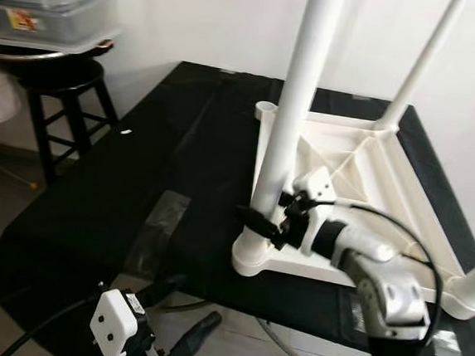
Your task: Building children table
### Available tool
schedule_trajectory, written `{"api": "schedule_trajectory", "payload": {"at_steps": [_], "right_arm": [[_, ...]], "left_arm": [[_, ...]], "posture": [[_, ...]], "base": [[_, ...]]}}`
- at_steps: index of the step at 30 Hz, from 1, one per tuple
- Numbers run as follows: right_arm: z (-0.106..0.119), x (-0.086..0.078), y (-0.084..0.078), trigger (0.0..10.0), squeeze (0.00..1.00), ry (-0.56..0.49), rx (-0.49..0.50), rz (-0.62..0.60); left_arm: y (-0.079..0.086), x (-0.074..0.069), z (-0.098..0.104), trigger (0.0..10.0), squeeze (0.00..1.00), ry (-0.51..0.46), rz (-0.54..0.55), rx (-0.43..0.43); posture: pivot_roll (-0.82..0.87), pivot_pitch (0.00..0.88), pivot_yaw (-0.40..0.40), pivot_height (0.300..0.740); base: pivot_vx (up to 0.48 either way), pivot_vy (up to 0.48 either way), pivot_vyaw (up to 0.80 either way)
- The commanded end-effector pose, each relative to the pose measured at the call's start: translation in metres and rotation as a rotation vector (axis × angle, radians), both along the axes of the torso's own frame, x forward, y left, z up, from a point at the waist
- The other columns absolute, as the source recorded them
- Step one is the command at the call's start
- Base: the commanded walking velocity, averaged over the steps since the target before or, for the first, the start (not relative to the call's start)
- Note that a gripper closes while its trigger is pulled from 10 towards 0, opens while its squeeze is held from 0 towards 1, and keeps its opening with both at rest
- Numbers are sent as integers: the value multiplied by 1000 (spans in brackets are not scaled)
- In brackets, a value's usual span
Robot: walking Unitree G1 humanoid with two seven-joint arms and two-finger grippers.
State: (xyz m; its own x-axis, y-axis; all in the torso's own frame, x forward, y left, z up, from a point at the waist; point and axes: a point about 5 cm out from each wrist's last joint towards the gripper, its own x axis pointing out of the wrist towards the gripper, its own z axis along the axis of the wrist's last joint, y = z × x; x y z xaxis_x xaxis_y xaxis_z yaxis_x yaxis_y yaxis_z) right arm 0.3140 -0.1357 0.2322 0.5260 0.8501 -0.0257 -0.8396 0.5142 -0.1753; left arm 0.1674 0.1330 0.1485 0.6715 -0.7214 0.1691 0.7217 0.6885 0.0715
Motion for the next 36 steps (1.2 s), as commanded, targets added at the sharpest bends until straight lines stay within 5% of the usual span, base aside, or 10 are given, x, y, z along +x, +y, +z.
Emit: {"api": "schedule_trajectory", "payload": {"at_steps": [1, 4, 12, 13, 15, 16, 17, 18, 32, 36], "right_arm": [[0, -3, 1, 10000, 0, 11, -36, 163], [2, 4, -7, 10000, 0, 25, -107, 285], [4, 14, -9, 10000, 0, 37, -158, 371], [5, 16, -8, 8745, 0, 42, -150, 402], [5, 16, -8, 8745, 0, 45, -141, 418], [3, 18, -4, 1294, 0, 49, -119, 429], [2, 18, -3, 1294, 0, 49, -114, 428], [1, 19, -2, 0, 0, 53, -105, 445], [-10, 17, -9, 0, 0, 56, -88, 419], [-20, 12, -3, 0, 0, 35, -76, 200]], "left_arm": [[-1, -2, -5, 10000, 0, 38, -34, 1], [0, -3, -6, 10000, 0, 52, -64, -18], [0, -5, -6, 10000, 0, 52, -90, -13], [0, -6, -5, 10000, 0, 50, -88, -13], [0, -6, -5, 10000, 0, 48, -86, -14], [0, -6, -4, 10000, 0, 43, -76, -15], [0, -6, -4, 10000, 0, 41, -73, -15], [1, -6, -4, 10000, 0, 39, -71, -16], [-1, -7, -2, 10000, 0, 35, -71, -22], [-1, -5, -2, 10000, 0, 34, -67, -26]], "posture": [[53, 124, -53, 740], [53, 131, -52, 740], [62, 138, -49, 740], [63, 142, -50, 740], [63, 142, -50, 740], [66, 150, -55, 740], [66, 150, -55, 740], [69, 155, -57, 740], [46, 174, -68, 740], [16, 178, -69, 740]], "base": [[0, 0, 0], [0, 0, 0], [0, 0, 0], [0, 0, 0], [0, 0, 0], [0, 0, 0], [0, 0, 0], [0, 0, 0], [0, 0, 0], [0, 0, 0]]}}
